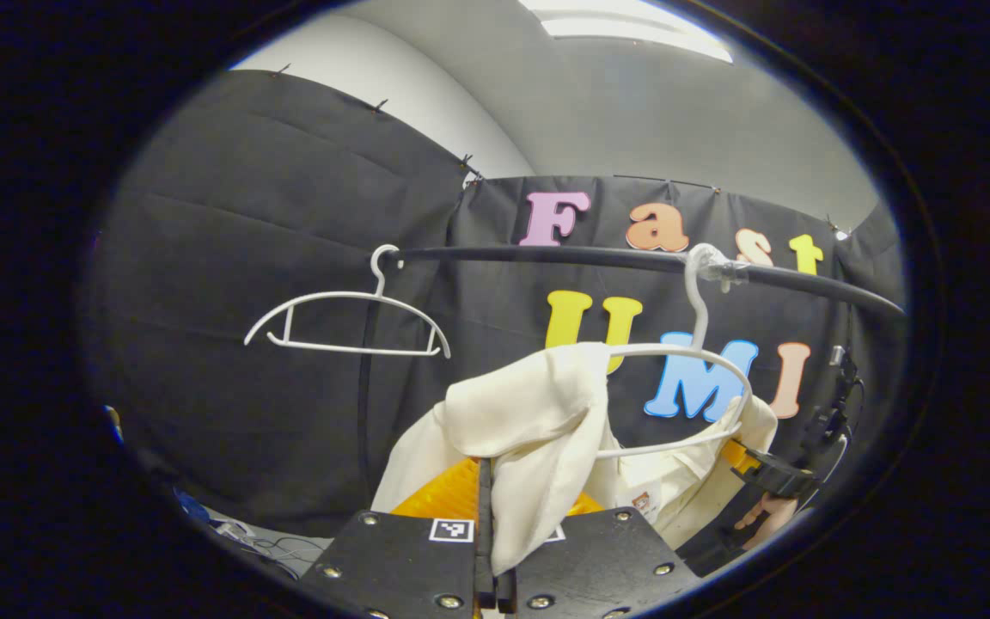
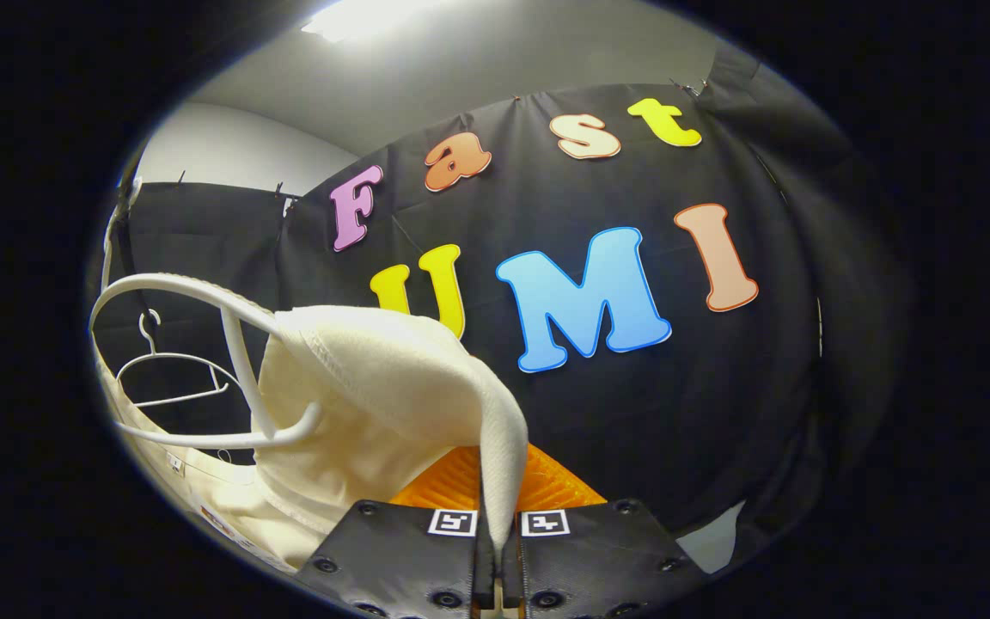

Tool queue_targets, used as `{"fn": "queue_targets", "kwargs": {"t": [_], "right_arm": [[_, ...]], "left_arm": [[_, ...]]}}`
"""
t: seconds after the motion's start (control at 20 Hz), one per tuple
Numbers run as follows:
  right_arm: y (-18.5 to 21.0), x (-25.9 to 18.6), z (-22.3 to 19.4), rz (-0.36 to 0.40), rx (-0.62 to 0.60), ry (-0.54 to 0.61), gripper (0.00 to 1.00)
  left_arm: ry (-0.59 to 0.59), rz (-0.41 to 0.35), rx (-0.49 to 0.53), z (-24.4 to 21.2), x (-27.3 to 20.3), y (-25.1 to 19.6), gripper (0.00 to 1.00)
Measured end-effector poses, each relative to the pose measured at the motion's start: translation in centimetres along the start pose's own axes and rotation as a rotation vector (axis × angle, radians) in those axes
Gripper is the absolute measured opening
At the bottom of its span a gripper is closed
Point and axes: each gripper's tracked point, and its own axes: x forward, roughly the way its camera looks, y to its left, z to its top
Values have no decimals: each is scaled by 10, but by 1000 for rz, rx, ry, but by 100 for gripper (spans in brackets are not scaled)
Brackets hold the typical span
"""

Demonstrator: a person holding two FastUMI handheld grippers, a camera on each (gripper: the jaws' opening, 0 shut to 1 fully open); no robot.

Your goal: Grasp the clothes on the hanger with both hands and then place them into the laundry hamper below.

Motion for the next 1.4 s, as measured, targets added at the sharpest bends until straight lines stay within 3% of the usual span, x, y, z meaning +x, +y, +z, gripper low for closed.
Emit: {"fn": "queue_targets", "kwargs": {"t": [0.05, 0.35, 0.4, 0.65, 0.7, 0.8, 1.05, 1.25, 1.4], "right_arm": [[0, 0, 2, -1, 2, -3, 5], [-1, -3, 23, -18, -6, -33, 5], [-3, -3, 23, -24, -4, -32, 1], [-12, 8, 31, -44, 3, -38, 5], [-14, 10, 30, -48, 10, -37, 1], [-18, 15, 24, -59, 10, -25, 5], [-33, 25, -6, -93, 45, 40, 5], [-58, 36, -17, -136, 129, 64, 5], [-80, 48, -8, -180, 273, 38, 4]], "left_arm": [[-7, 7, 11, 6, -1, 3, 3], [-70, 13, 3, 37, -4, 29, 3], [-75, 13, -8, 42, -4, 33, 3], [-100, 32, -79, 61, 19, 79, 3], [-85, 34, -102, 56, 27, 90, 3], [-38, 38, -137, 38, 38, 108, 3], [51, 29, -129, -11, 47, 134, 3], [106, -22, -162, -39, 49, 130, 3], [105, -54, -148, -46, 45, 124, 3]]}}
